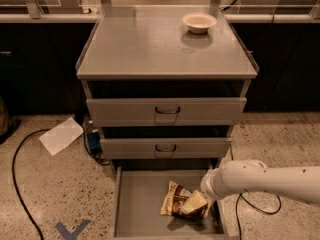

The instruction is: Pick brown chip bag from bottom drawer and place on counter

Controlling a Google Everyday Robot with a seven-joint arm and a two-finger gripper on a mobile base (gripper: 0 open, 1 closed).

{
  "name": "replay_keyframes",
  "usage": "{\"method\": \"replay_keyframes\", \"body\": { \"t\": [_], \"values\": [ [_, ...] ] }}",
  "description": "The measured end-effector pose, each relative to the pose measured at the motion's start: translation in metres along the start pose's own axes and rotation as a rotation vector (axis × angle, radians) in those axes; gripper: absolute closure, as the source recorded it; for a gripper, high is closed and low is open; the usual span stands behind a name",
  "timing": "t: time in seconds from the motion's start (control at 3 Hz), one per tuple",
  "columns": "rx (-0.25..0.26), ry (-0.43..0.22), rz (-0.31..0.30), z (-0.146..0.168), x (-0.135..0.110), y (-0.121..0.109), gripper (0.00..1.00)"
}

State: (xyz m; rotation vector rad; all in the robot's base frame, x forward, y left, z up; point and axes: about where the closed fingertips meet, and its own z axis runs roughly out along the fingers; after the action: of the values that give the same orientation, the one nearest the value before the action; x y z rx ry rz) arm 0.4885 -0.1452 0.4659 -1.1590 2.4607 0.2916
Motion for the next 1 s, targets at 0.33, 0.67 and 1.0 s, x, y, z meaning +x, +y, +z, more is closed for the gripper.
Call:
{"method": "replay_keyframes", "body": {
  "t": [0.33,0.67,1.0],
  "values": [
    [-0.054,-0.044,0.059,0.05,0.021,-0.003,0.0],
    [-0.133,-0.115,0.118,0.112,0.053,-0.015,0.0],
    [-0.133,-0.115,0.118,0.113,0.053,-0.015,0.0]
  ]
}}
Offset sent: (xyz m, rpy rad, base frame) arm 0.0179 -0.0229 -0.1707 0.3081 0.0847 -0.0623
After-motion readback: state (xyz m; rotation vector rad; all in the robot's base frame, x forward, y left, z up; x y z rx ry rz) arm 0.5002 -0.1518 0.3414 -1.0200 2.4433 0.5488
